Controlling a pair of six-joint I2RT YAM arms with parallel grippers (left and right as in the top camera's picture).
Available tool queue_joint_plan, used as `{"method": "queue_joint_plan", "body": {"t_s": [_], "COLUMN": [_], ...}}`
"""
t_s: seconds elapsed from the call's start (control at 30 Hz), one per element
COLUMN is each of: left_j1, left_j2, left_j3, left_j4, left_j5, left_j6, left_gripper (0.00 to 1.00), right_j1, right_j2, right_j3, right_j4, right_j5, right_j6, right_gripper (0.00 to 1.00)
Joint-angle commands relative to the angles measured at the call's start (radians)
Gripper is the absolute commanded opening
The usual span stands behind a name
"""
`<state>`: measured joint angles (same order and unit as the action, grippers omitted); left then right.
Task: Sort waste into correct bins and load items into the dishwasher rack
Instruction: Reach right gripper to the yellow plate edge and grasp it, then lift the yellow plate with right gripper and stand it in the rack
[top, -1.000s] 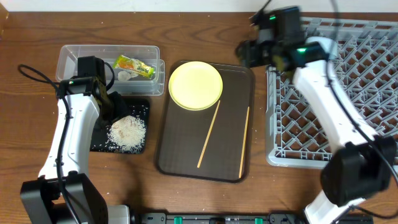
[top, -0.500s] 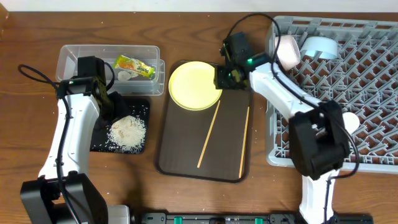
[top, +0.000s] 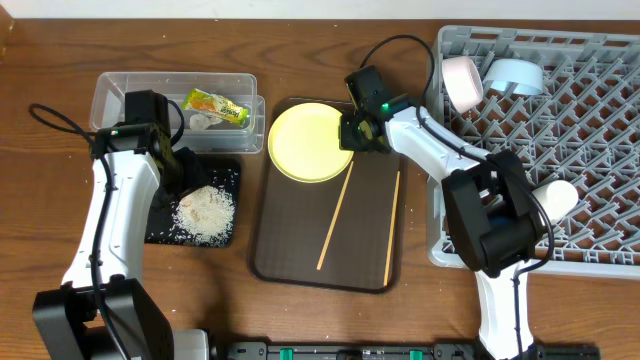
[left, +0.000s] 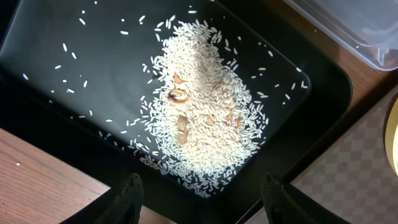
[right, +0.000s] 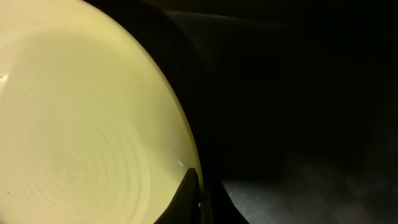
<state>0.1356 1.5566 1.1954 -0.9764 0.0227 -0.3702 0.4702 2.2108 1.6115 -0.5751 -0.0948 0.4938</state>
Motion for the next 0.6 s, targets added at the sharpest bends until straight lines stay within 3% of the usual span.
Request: {"method": "queue_joint_plan", "body": {"t_s": [0.0, 0.27, 0.57], "left_j1": [0.002, 0.003, 0.003], "left_j2": [-0.012, -0.012, -0.012], "left_j3": [0.003, 0.003, 0.003], "left_j4": [-0.003, -0.003, -0.003], "left_j5": [-0.008, -0.008, -0.008], "left_j6": [-0.009, -0.009, -0.009], "left_gripper": [0.64, 0.64, 0.64], "right_j1": [-0.032, -0.119, -0.239], "right_j2": [-0.065, -0.343, -0.631], "right_j3": [0.029, 0.029, 0.029], "right_j4": [-0.004, -0.075, -0.232], "right_j5": [0.071, 0.225, 0.593], "right_j6": [0.006, -0.149, -0.381], "right_gripper": [0.01, 0.01, 0.01]}}
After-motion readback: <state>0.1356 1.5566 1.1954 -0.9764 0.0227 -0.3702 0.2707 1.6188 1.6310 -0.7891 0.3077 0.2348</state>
